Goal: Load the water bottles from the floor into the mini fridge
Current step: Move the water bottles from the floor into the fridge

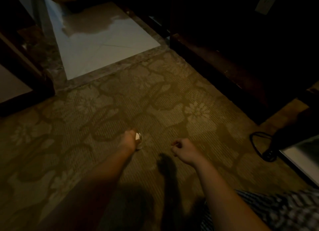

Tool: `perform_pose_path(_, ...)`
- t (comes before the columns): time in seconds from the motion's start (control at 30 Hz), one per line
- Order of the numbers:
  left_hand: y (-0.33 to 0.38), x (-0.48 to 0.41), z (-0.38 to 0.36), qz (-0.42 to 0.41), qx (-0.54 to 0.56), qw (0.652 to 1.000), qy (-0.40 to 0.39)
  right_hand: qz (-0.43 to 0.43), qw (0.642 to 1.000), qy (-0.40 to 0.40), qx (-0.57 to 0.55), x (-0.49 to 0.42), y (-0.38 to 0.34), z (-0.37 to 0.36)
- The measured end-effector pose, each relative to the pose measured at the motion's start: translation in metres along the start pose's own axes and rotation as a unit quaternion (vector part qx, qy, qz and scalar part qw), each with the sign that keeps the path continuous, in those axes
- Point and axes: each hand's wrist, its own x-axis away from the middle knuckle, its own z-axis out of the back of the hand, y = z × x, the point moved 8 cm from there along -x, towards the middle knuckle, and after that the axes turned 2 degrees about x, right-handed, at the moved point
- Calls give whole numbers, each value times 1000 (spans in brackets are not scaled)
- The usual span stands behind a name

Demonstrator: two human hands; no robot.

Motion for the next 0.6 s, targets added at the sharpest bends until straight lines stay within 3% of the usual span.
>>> perform_pose_path(0.13, 13, 19, 13, -51, 42, 998, -14, 17, 1000, -3, 8, 14, -10, 6)
perform_pose_path(0.3, 71, 59, 40, -196, 26, 980, -24, 32, 995, 14, 95, 43, -23, 24)
perform_pose_path(0.5, 167, 122, 89, -349, 9, 937, -16, 86, 983, 87, 140, 86, -43, 70)
perform_pose_path(0.6, 211, 153, 113, -401, 15, 916, -7, 116, 976, 145, 110, 116, -51, 101)
